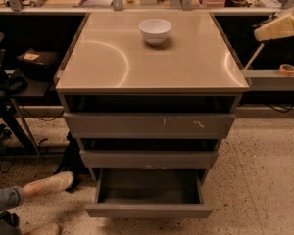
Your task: Place rxbar chocolate into bottom drawer
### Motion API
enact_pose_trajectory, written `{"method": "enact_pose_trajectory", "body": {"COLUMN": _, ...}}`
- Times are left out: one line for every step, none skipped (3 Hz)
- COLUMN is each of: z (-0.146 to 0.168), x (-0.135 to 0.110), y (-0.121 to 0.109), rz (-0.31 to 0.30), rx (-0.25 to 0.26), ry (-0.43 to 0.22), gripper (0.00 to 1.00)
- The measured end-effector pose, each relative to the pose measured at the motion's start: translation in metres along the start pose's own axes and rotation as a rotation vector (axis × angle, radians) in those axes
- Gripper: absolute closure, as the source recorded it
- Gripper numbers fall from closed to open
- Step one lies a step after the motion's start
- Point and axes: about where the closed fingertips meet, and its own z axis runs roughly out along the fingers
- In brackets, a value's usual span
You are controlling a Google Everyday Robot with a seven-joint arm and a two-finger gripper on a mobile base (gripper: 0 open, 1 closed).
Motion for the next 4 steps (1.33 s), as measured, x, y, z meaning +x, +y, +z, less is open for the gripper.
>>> {"method": "enact_pose_trajectory", "body": {"z": -0.043, "x": -0.022, "y": 0.012, "rz": -0.019, "rx": 0.063, "ry": -0.062, "gripper": 1.00}}
{"method": "enact_pose_trajectory", "body": {"z": -0.043, "x": -0.022, "y": 0.012, "rz": -0.019, "rx": 0.063, "ry": -0.062, "gripper": 1.00}}
{"method": "enact_pose_trajectory", "body": {"z": -0.056, "x": 0.003, "y": 0.042, "rz": -0.005, "rx": 0.011, "ry": -0.034, "gripper": 1.00}}
{"method": "enact_pose_trajectory", "body": {"z": -0.099, "x": 0.036, "y": 0.089, "rz": -0.027, "rx": -0.002, "ry": -0.006, "gripper": 1.00}}
